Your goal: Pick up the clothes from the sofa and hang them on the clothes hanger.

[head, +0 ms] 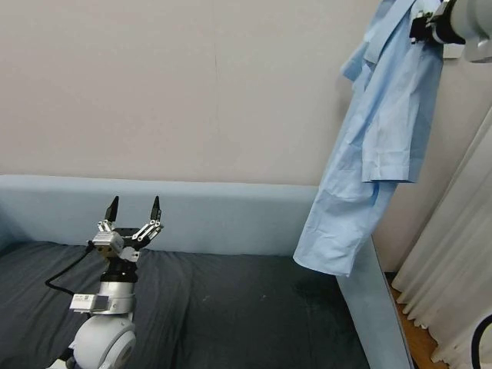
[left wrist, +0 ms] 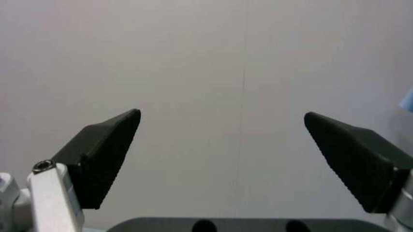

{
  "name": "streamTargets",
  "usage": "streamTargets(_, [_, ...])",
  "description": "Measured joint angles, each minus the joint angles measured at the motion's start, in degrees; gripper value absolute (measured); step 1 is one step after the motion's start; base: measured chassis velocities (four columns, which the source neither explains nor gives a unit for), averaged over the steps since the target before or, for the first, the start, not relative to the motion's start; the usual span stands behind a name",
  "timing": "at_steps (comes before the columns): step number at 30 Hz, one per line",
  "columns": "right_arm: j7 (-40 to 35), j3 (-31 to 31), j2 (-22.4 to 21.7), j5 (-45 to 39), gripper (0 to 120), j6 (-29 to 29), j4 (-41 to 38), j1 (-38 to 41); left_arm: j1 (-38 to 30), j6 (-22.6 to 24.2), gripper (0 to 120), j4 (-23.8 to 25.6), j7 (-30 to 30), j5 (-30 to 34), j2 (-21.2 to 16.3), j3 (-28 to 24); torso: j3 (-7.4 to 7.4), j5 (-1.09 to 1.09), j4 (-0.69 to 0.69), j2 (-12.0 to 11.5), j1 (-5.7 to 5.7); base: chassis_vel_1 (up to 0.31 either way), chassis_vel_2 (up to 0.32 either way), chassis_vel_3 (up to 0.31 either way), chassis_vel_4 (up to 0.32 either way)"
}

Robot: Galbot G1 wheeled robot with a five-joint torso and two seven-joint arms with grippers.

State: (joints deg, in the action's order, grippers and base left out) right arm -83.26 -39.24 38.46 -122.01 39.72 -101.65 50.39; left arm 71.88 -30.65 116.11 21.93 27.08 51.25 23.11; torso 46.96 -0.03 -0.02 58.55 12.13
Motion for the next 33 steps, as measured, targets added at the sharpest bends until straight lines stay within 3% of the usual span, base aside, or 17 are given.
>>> streamTargets(5, [-3.26, -2.27, -0.25, 0.24, 2, 0.01, 0.57, 0.68, 0.72, -0.23, 100, 1.23, 0.43, 0.01, -0.26, 0.99, 0.00, 0.00, -0.06, 0.00, 0.00, 0.000, 0.000, 0.000, 0.000])
streamTargets(22, [-4.08, -5.42, -5.33, -0.45, 2, -1.22, -0.32, 1.84, 1.63, -0.32, 100, 3.65, 1.20, 0.09, -0.24, 2.10, -0.01, 0.00, -0.05, 0.00, 0.00, 0.000, 0.000, 0.000, 0.000])
streamTargets(27, [-4.01, -5.38, -5.12, 1.13, 2, -0.66, 1.58, 0.61, 1.86, -0.32, 100, 3.75, 1.21, 0.08, -0.26, 2.11, 0.00, 0.01, -0.05, 0.00, 0.00, 0.000, 0.000, 0.000, 0.000])
streamTargets(33, [-1.74, -4.74, -1.67, 7.79, 2, 0.16, 8.36, -2.47, 1.51, -0.31, 100, 3.61, 1.54, 0.65, -1.31, 2.80, 0.00, -0.01, -0.03, 0.00, 0.00, 0.000, 0.000, 0.000, 0.000])
